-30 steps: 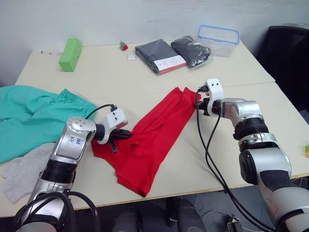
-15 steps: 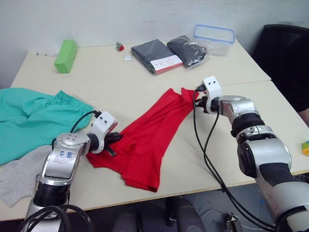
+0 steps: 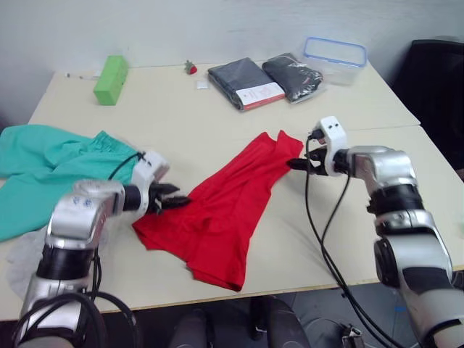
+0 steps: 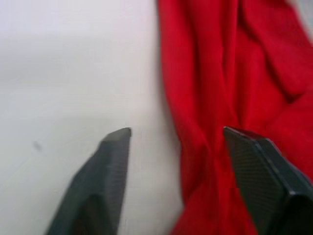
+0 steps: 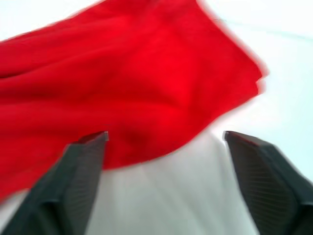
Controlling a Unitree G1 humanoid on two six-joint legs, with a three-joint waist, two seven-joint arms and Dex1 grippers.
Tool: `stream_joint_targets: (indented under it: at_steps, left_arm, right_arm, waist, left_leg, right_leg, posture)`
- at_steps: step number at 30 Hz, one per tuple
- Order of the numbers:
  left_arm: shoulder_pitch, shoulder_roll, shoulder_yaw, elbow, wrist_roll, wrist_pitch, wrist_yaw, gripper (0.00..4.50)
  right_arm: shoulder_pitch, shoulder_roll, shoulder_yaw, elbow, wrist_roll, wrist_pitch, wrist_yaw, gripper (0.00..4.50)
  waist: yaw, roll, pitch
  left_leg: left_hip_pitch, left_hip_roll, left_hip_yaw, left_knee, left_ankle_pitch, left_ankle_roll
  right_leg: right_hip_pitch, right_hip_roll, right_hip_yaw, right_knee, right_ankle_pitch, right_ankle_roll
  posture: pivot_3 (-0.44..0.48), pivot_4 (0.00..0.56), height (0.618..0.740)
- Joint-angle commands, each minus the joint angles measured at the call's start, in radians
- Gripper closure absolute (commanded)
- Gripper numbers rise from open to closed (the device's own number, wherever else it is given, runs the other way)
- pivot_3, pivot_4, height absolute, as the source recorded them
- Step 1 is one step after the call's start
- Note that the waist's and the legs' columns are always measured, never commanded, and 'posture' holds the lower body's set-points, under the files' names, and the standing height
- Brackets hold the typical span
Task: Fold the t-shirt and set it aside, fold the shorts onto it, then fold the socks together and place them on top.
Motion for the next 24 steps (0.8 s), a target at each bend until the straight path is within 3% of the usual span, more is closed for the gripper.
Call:
stream_joint_targets:
  at_steps: [1, 6, 12, 17, 24]
  left_arm:
    - [-0.136, -0.016, -0.042, 0.196, 0.004, -0.105, -0.057, 0.06]
    - [-0.379, -0.127, -0.151, 0.605, 0.082, -0.292, -0.147, 0.06]
    - [-0.541, -0.247, -0.239, 1.011, 0.203, -0.509, -0.241, 0.06]
    - [-0.581, -0.305, -0.251, 1.160, 0.272, -0.603, -0.255, 0.06]
    - [-0.600, -0.352, -0.222, 1.235, 0.315, -0.637, -0.210, 0.06]
  right_arm:
    - [0.082, -0.028, -0.071, -0.323, 0.129, 0.240, -0.006, 0.00]
    - [0.273, -0.041, -0.126, -0.648, 0.303, 0.498, 0.005, 0.00]
    - [0.424, 0.050, -0.141, -0.791, 0.421, 0.586, -0.075, 0.00]
    - [0.483, 0.154, -0.121, -0.809, 0.501, 0.586, -0.186, 0.00]
    - [0.515, 0.255, -0.046, -0.781, 0.572, 0.586, -0.317, 0.00]
  waist:
    - [0.003, 0.000, 0.000]
    - [0.020, -0.001, 0.000]
    - [0.017, -0.002, 0.001]
    - [0.014, -0.002, 0.001]
    - [0.017, -0.005, -0.001]
  left_leg:
    - [0.000, -0.001, 0.000, 0.000, 0.000, 0.000]
    - [0.000, -0.002, 0.001, 0.000, 0.000, 0.000]
    - [0.001, -0.003, 0.005, 0.000, -0.001, 0.002]
    - [0.000, -0.002, 0.005, -0.001, -0.001, 0.002]
    - [0.001, -0.002, 0.004, 0.000, -0.001, 0.003]
  right_leg:
    - [0.000, 0.000, 0.000, 0.000, 0.000, 0.000]
    - [0.000, 0.006, -0.002, 0.000, 0.000, 0.000]
    - [-0.001, 0.007, -0.007, 0.000, 0.001, 0.001]
    - [-0.002, 0.008, -0.007, 0.000, 0.001, 0.001]
    - [-0.001, 0.006, -0.007, 0.001, 0.001, 0.001]
  posture:
    - [0.000, 0.150, 0.740]
    - [0.000, 0.150, 0.740]
    - [0.000, 0.150, 0.740]
    - [0.000, 0.150, 0.740]
    - [0.000, 0.150, 0.740]
